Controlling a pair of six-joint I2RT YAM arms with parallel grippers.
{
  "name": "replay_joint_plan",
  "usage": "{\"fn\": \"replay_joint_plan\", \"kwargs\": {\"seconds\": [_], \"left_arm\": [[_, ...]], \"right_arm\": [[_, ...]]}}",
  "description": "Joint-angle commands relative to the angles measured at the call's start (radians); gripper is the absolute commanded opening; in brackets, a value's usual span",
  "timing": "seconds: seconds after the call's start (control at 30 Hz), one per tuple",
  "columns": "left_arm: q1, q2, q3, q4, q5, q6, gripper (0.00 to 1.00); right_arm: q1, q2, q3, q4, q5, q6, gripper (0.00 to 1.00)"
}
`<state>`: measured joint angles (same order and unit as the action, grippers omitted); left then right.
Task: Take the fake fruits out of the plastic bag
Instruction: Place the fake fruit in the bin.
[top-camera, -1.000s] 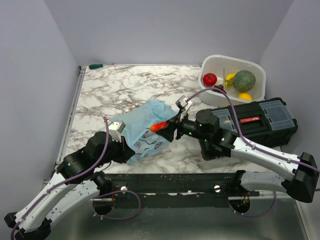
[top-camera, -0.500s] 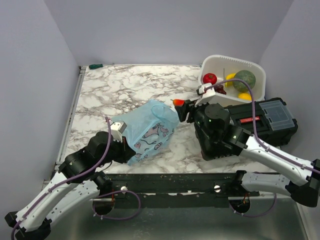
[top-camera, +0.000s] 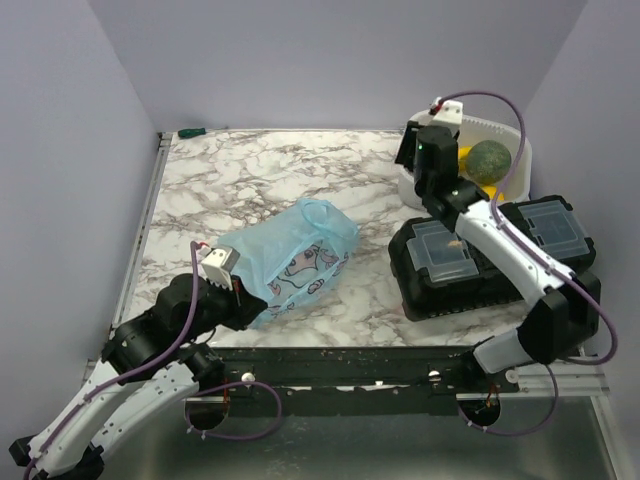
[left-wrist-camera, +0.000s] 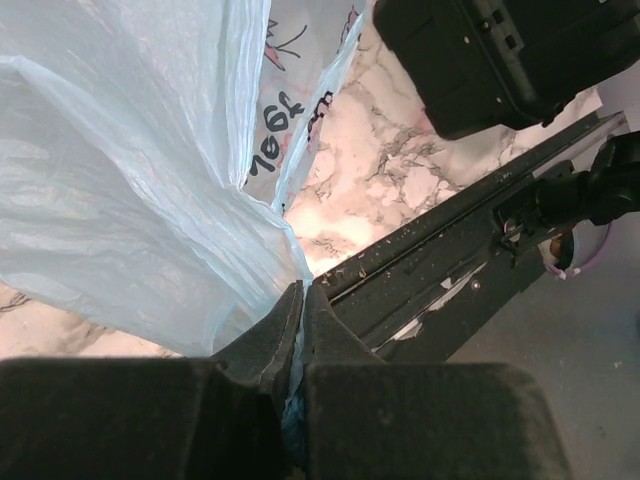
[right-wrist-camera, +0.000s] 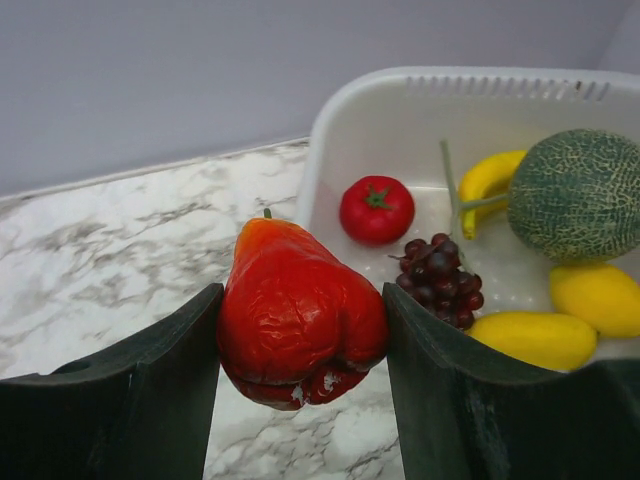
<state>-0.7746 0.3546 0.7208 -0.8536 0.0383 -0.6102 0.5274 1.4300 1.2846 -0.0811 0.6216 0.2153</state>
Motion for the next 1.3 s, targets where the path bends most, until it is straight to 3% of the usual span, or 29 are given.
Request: {"fn": "replay_joint_plan", "kwargs": {"seconds": [0.0,0.23,0.53,0.8,0.93,1.07,1.27], "left_arm": [[-0.003,-0.038,-0.018,0.028,0.016,0.007,0.00],[-0.002,-0.067,-0.026,0.039,0.023,0.009,0.00],[-0.002,-0.065,-0.023,0.036,0.017,0.010,0.00],[-0.002,-0.062,-0.021,0.034,0.011,0.011,0.00],[-0.001,-0.058,-0.021,0.033,0.003,0.009,0.00],[0.000,-0.050,-0.021,0.031,0.002,0.009,0.00],[-0.001,-0.051,-0.021,0.034,0.025,0.017,0.00]], "right_arm": [[-0.153,0.151,0.120,-0.080,-0.090,0.079,0.13],[-0.300,0.436,0.350,-0.211,-0.160,0.097,0.13],[-0.322,0.621,0.518,-0.354,-0.276,0.120,0.19],[-0.323,0.670,0.527,-0.371,-0.305,0.119,0.46],[-0.322,0.673,0.528,-0.374,-0.321,0.118,0.53],[-0.322,0.659,0.535,-0.375,-0.326,0.103,0.69],[-0.322,0.612,0.541,-0.386,-0.360,0.110,0.78]]}}
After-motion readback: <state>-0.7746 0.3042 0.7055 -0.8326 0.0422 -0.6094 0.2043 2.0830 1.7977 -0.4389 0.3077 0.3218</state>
